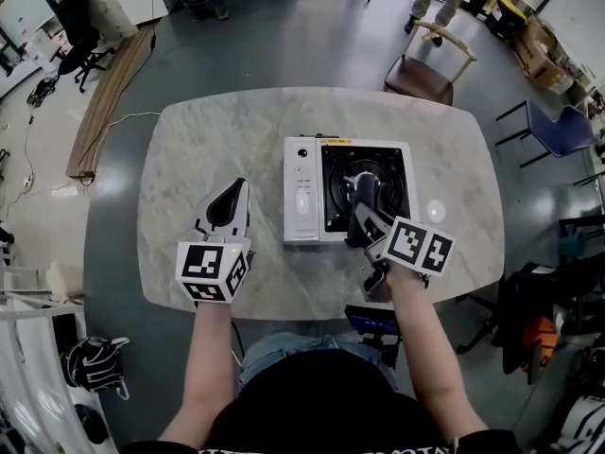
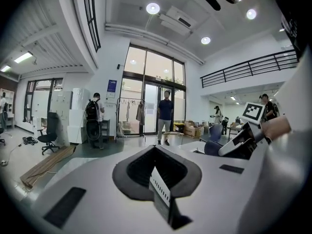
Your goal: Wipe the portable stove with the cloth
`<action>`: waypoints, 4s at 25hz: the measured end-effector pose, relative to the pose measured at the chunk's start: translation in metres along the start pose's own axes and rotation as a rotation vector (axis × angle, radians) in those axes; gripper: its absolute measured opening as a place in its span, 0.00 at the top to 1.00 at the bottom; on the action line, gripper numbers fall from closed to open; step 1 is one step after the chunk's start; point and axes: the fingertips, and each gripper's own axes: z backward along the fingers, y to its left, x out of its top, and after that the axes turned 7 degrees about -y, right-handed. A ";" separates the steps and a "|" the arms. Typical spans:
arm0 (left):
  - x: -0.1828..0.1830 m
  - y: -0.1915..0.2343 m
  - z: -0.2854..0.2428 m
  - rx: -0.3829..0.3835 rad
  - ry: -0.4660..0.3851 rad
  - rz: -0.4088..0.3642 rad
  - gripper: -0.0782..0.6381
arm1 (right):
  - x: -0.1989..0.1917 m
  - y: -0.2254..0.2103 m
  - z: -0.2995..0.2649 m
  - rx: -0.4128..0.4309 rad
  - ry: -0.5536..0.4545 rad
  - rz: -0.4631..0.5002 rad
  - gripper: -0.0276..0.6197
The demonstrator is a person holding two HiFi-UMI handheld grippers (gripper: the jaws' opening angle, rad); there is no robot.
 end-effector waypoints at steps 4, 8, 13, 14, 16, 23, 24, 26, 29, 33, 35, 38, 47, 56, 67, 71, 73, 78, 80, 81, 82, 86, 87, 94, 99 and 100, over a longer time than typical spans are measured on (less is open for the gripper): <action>-0.005 -0.008 -0.001 -0.045 0.012 -0.005 0.87 | -0.017 -0.012 0.008 -0.102 -0.142 -0.320 0.85; -0.005 -0.014 0.000 -0.076 0.011 -0.011 0.87 | -0.037 -0.024 0.004 -0.165 -0.237 -0.498 0.85; 0.000 -0.015 0.002 -0.089 0.001 -0.023 0.87 | -0.055 -0.037 -0.015 -0.253 -0.249 -0.510 0.85; 0.001 -0.013 0.003 -0.087 -0.002 -0.026 0.87 | -0.057 -0.038 -0.019 -0.275 -0.239 -0.467 0.85; 0.002 -0.008 0.005 -0.077 -0.005 -0.027 0.88 | -0.058 -0.038 -0.025 -0.320 -0.212 -0.340 0.85; 0.004 -0.001 0.005 -0.056 -0.014 -0.014 0.87 | -0.059 -0.036 -0.028 -0.398 -0.076 -0.057 0.85; 0.004 -0.002 0.004 -0.058 -0.015 -0.012 0.88 | -0.059 -0.036 -0.028 -0.396 -0.049 -0.014 0.85; 0.003 -0.005 0.000 -0.066 -0.017 -0.007 0.88 | -0.060 -0.035 -0.028 -0.382 0.009 0.089 0.85; 0.003 -0.012 -0.006 -0.077 -0.020 -0.001 0.87 | -0.061 -0.037 -0.025 -0.331 0.089 0.198 0.85; 0.002 -0.021 -0.014 -0.094 -0.019 0.003 0.87 | -0.058 -0.044 -0.021 -0.251 0.176 0.241 0.85; 0.002 -0.025 -0.017 -0.099 -0.018 0.003 0.87 | -0.056 -0.049 -0.016 -0.233 0.209 0.270 0.85; 0.002 -0.028 -0.021 -0.099 -0.016 0.003 0.88 | -0.054 -0.055 -0.010 -0.215 0.252 0.345 0.85; 0.001 -0.037 -0.034 -0.097 -0.011 0.001 0.88 | -0.042 -0.085 0.010 -0.171 0.427 0.621 0.85; 0.002 -0.044 -0.043 -0.100 -0.005 -0.011 0.88 | -0.024 -0.113 0.021 -0.174 0.580 0.878 0.85; 0.007 -0.041 -0.044 -0.084 -0.001 -0.039 0.87 | -0.017 -0.103 0.032 -0.087 0.648 1.091 0.85; 0.009 -0.042 -0.045 -0.079 -0.003 -0.051 0.87 | 0.022 -0.072 0.047 0.046 0.589 1.005 0.85; 0.010 -0.042 -0.044 -0.074 -0.005 -0.059 0.88 | 0.042 -0.060 0.053 0.104 0.567 0.983 0.85; 0.015 -0.041 -0.042 -0.044 -0.003 -0.073 0.88 | 0.061 -0.059 0.055 0.193 0.604 0.951 0.85; 0.015 -0.039 -0.040 -0.029 0.004 -0.078 0.88 | 0.059 -0.068 0.050 0.210 0.640 0.948 0.85; 0.014 -0.038 -0.039 -0.020 0.007 -0.080 0.88 | 0.057 -0.073 0.047 0.218 0.658 0.943 0.85; 0.014 -0.037 -0.039 -0.011 0.011 -0.082 0.88 | 0.054 -0.077 0.044 0.226 0.676 0.936 0.85; 0.009 -0.032 -0.037 0.022 0.031 -0.088 0.88 | 0.039 -0.092 0.031 0.257 0.740 0.902 0.85; 0.008 -0.032 -0.037 0.027 0.037 -0.089 0.88 | 0.036 -0.097 0.028 0.262 0.754 0.892 0.85; 0.007 -0.032 -0.038 0.043 0.065 -0.109 0.87 | 0.027 -0.123 0.007 0.267 0.791 0.767 0.85; 0.001 -0.034 -0.044 0.050 0.086 -0.107 0.88 | 0.020 -0.131 0.003 0.286 0.824 0.750 0.85; -0.001 -0.035 -0.045 0.050 0.091 -0.107 0.88 | 0.016 -0.131 0.004 0.293 0.829 0.756 0.85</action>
